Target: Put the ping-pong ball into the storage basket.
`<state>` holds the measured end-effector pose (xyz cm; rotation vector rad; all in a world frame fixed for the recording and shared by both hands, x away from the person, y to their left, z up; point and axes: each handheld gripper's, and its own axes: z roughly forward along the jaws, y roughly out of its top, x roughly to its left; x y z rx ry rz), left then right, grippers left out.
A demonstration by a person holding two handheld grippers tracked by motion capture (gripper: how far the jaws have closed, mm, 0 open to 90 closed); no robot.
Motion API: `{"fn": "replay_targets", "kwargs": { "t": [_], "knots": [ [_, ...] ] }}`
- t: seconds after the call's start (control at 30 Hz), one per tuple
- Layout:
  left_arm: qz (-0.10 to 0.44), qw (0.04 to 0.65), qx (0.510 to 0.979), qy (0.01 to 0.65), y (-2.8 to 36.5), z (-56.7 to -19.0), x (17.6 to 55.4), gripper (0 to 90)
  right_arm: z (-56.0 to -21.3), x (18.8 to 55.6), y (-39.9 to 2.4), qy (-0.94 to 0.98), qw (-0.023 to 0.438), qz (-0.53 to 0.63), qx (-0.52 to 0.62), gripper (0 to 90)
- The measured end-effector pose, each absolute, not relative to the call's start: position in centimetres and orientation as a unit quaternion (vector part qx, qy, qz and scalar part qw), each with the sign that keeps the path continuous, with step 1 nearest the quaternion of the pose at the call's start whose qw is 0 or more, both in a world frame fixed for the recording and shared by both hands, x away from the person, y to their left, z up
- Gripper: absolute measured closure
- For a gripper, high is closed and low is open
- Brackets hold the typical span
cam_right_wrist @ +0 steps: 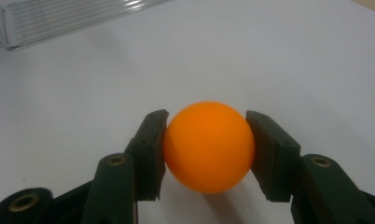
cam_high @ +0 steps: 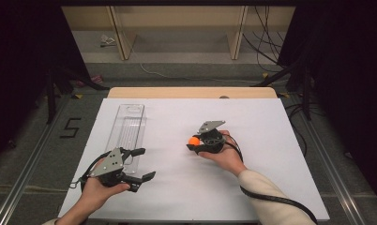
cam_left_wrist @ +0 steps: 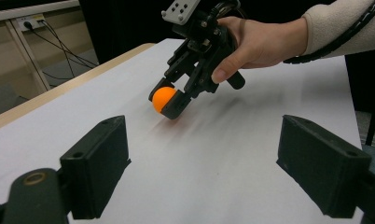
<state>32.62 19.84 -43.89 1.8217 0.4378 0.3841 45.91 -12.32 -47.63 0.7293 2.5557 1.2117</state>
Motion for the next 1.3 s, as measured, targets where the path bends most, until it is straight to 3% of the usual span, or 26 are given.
{"fn": "replay_targets", "kwargs": {
  "t": [1.3],
  "knots": [
    [0.164, 0.577, 0.779, 0.183, 19.8, -43.9, 32.6, 16.0, -44.0, 45.9, -11.8, 0.845, 0.132, 0.46, 0.24, 51.2]
  ]
}}
